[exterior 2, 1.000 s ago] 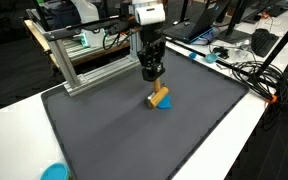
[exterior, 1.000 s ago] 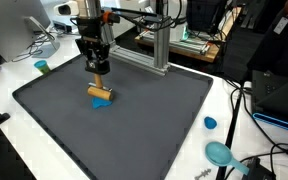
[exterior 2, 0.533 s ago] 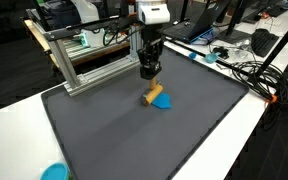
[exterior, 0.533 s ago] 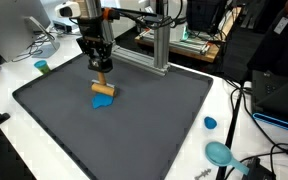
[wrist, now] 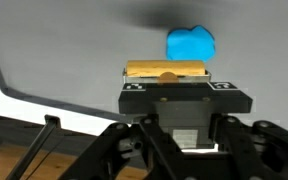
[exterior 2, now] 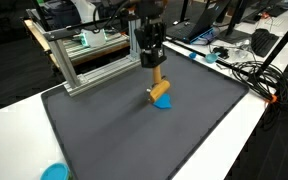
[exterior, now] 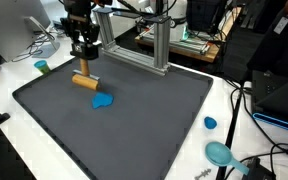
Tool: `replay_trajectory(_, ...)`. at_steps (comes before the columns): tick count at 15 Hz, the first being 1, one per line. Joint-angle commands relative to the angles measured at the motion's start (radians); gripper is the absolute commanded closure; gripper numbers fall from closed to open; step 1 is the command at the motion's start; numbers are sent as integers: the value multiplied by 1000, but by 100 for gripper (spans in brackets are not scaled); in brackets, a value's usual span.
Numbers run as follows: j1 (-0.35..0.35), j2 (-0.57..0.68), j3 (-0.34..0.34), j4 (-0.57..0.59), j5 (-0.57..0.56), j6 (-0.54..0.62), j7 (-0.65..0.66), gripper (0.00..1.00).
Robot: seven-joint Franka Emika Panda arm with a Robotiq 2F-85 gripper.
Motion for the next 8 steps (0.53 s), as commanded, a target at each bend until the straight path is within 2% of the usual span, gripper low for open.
replay_trajectory(1, 4, -116, -13, -32, -10, 0, -18, 78)
replay_trajectory(4, 6, -154, 1, -51, 77, 4, -107, 78)
replay_trajectory(8, 11, -244, 8, -125, 221, -80, -302, 78)
